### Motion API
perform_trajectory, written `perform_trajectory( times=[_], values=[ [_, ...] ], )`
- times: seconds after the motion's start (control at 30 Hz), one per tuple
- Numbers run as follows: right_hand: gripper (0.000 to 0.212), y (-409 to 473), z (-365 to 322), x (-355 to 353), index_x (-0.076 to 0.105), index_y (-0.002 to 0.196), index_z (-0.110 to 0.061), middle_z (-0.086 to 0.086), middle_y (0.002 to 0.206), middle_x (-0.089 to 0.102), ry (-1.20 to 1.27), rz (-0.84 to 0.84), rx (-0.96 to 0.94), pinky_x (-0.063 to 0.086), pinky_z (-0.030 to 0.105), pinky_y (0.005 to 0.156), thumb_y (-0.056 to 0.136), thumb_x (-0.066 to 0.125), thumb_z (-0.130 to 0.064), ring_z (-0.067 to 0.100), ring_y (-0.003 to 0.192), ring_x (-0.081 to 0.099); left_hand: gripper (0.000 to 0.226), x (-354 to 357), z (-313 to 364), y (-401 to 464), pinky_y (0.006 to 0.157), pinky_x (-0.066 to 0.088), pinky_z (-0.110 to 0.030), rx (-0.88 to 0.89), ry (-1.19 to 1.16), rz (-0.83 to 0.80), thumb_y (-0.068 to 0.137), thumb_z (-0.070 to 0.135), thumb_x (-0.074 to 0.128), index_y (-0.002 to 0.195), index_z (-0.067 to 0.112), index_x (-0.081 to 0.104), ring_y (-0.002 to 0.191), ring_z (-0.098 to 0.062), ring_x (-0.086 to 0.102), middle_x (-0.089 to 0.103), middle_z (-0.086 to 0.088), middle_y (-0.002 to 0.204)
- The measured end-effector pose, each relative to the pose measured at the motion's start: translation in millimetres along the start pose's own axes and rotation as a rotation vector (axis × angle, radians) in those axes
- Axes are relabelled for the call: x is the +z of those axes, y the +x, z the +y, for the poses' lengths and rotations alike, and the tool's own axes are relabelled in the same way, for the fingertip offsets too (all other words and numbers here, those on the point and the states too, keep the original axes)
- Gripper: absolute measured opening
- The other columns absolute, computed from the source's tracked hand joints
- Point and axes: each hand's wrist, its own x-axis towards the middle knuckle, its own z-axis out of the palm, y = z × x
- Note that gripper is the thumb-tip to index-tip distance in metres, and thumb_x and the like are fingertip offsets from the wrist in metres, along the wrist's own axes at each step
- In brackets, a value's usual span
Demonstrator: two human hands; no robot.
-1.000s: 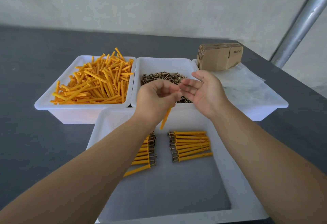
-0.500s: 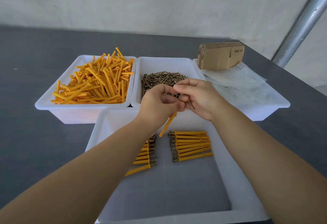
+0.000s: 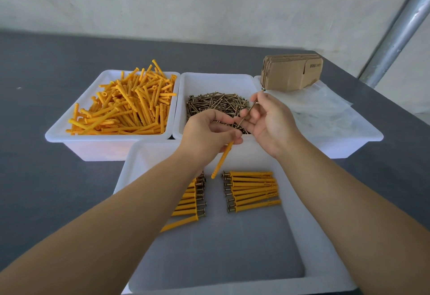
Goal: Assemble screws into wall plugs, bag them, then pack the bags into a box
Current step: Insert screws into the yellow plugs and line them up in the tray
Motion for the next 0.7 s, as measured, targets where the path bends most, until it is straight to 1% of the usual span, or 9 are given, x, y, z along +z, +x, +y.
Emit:
perform_trajectory(
  times=[0.13, 0.23, 0.3, 0.33, 0.4, 0.5, 0.6, 0.67, 0.7],
  values=[
    [0.031, -5.5, -0.1, 3.3, 0.055, 0.086, -0.010, 0.003, 0.051, 0.043, -0.133, -0.122, 0.047, 0.054, 0.033, 0.061, 0.106, 0.036, -0.024, 0.021, 0.064, 0.061, 0.022, -1.9, -0.4, 0.3, 0.069, 0.062, -0.032, 0.008, -0.033, 0.037, 0.082, 0.000, 0.075, 0.099, 0.007, 0.063, 0.079, -0.020, 0.075, 0.076, -0.009, 0.082],
    [0.048, -8.4, -3.3, 7.7, 0.060, 0.081, -0.010, 0.005, 0.050, 0.050, -0.238, -0.143, 0.073, 0.054, 0.031, 0.063, 0.105, 0.031, -0.040, 0.027, 0.073, 0.062, 0.025, -3.5, -0.5, 0.1, 0.066, 0.061, -0.030, 0.011, -0.027, 0.067, 0.081, 0.001, 0.076, 0.101, 0.006, 0.063, 0.078, -0.019, 0.075, 0.076, -0.007, 0.082],
    [0.064, -8.4, -5.5, 7.7, 0.064, 0.071, -0.010, 0.006, 0.047, 0.051, -0.291, -0.112, 0.058, 0.056, 0.033, 0.065, 0.104, 0.026, -0.050, 0.026, 0.070, 0.064, 0.027, -3.1, 0.0, -0.7, 0.067, 0.059, -0.033, 0.029, 0.003, 0.065, 0.081, 0.002, 0.077, 0.104, 0.006, 0.062, 0.079, -0.019, 0.075, 0.076, -0.007, 0.082],
    [0.065, -8.7, -5.5, 7.1, 0.065, 0.066, -0.010, 0.005, 0.046, 0.050, -0.349, -0.081, 0.023, 0.055, 0.034, 0.067, 0.104, 0.029, -0.049, 0.024, 0.068, 0.064, 0.028, -2.5, 0.1, -0.8, 0.067, 0.059, -0.033, 0.050, 0.026, 0.055, 0.081, 0.003, 0.077, 0.105, 0.007, 0.062, 0.080, -0.019, 0.074, 0.077, -0.007, 0.082],
    [0.049, -9.9, -2.9, 5.5, 0.067, 0.064, -0.011, 0.003, 0.053, 0.052, -0.469, -0.029, -0.056, 0.052, 0.033, 0.069, 0.102, 0.046, -0.034, 0.016, 0.063, 0.059, 0.031, -1.0, 1.2, -1.9, 0.066, 0.057, -0.028, 0.111, 0.061, 0.029, 0.081, 0.005, 0.078, 0.107, 0.009, 0.063, 0.078, -0.015, 0.073, 0.077, -0.006, 0.083],
    [0.013, -10.1, -0.5, 3.4, 0.069, 0.084, -0.016, -0.001, 0.075, 0.058, -0.489, -0.038, -0.109, 0.054, 0.031, 0.072, 0.093, 0.066, -0.026, 0.011, 0.073, 0.058, 0.039, -1.0, 5.7, -3.4, 0.062, 0.051, -0.017, 0.199, 0.029, -0.005, 0.082, 0.001, 0.076, 0.117, 0.009, 0.062, 0.075, -0.010, 0.069, 0.076, -0.007, 0.083],
    [0.020, -8.3, -2.8, 1.3, 0.067, 0.099, -0.016, -0.001, 0.074, 0.055, -0.363, -0.020, -0.062, 0.054, 0.032, 0.070, 0.095, 0.061, -0.035, 0.015, 0.077, 0.058, 0.037, -4.8, 10.5, -4.5, 0.063, 0.056, -0.025, 0.247, 0.075, -0.095, 0.084, -0.004, 0.071, 0.116, 0.012, 0.064, 0.072, -0.012, 0.067, 0.072, -0.001, 0.079],
    [0.022, -6.9, -4.1, -1.4, 0.066, 0.100, -0.014, -0.001, 0.069, 0.056, -0.292, 0.042, -0.049, 0.052, 0.033, 0.069, 0.098, 0.057, -0.033, 0.017, 0.076, 0.059, 0.027, -4.6, 11.1, -6.0, 0.067, 0.059, -0.033, 0.282, 0.195, -0.202, 0.084, -0.010, 0.068, 0.104, 0.007, 0.068, 0.071, -0.019, 0.070, 0.070, -0.005, 0.078],
    [0.021, -6.4, -4.0, -2.7, 0.067, 0.099, -0.013, 0.000, 0.067, 0.057, -0.266, 0.068, -0.048, 0.053, 0.034, 0.069, 0.098, 0.056, -0.031, 0.018, 0.077, 0.059, 0.020, -2.8, 10.1, -7.2, 0.067, 0.059, -0.032, 0.301, 0.282, -0.244, 0.083, -0.010, 0.068, 0.096, 0.005, 0.070, 0.072, -0.020, 0.072, 0.070, -0.006, 0.077]
  ],
)
